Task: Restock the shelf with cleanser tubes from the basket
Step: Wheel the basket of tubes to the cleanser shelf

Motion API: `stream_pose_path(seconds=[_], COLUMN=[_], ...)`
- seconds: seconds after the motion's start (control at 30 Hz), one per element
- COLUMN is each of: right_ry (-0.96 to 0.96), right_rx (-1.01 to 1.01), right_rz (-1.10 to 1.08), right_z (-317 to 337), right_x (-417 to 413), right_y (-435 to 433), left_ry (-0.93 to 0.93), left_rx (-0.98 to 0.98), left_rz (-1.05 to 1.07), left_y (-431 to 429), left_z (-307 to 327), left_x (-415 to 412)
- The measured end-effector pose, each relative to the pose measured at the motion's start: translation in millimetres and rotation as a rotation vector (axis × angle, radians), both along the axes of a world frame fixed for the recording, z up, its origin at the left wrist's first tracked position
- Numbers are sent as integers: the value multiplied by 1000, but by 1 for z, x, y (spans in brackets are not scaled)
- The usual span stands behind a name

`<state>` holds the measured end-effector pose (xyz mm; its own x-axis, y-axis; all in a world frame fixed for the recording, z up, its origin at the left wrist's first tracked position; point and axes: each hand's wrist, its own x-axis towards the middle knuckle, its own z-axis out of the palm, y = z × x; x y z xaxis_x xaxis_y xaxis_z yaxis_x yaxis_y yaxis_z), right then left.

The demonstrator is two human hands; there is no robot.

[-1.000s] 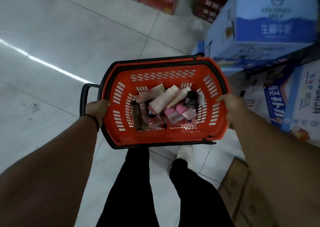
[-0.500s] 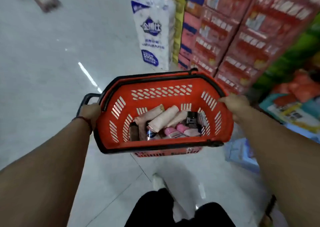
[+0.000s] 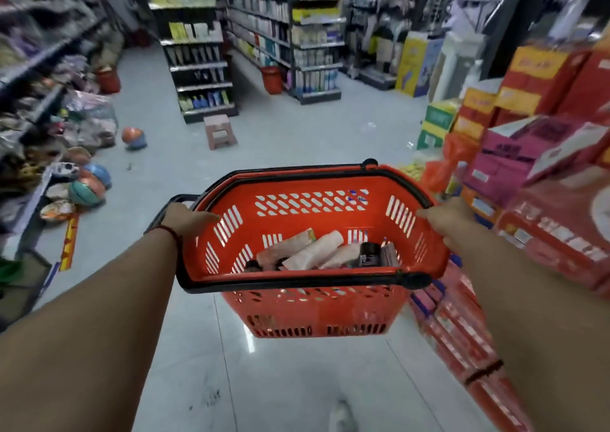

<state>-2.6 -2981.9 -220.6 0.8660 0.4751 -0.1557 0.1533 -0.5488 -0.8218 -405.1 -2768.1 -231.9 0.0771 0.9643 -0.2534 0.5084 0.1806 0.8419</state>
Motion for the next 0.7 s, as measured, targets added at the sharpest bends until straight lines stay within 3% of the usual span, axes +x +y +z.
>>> stream_pose_path(seconds=[0.23,0.43,0.7], right_ry=[-90,-90,-61], right_rx=[-126,-142,-182], right_rz=[225,248,272], right_z=[24,-4,-31], right_x=[59,72,58], right_y=[242,440,702], left_ry=[-6,10,-11], left_rx=[-27,-44,-91], left_rz=[177,312,315], left_y=[183,334,599], left_z=[-7,-28,-56], left_x=[9,16,9])
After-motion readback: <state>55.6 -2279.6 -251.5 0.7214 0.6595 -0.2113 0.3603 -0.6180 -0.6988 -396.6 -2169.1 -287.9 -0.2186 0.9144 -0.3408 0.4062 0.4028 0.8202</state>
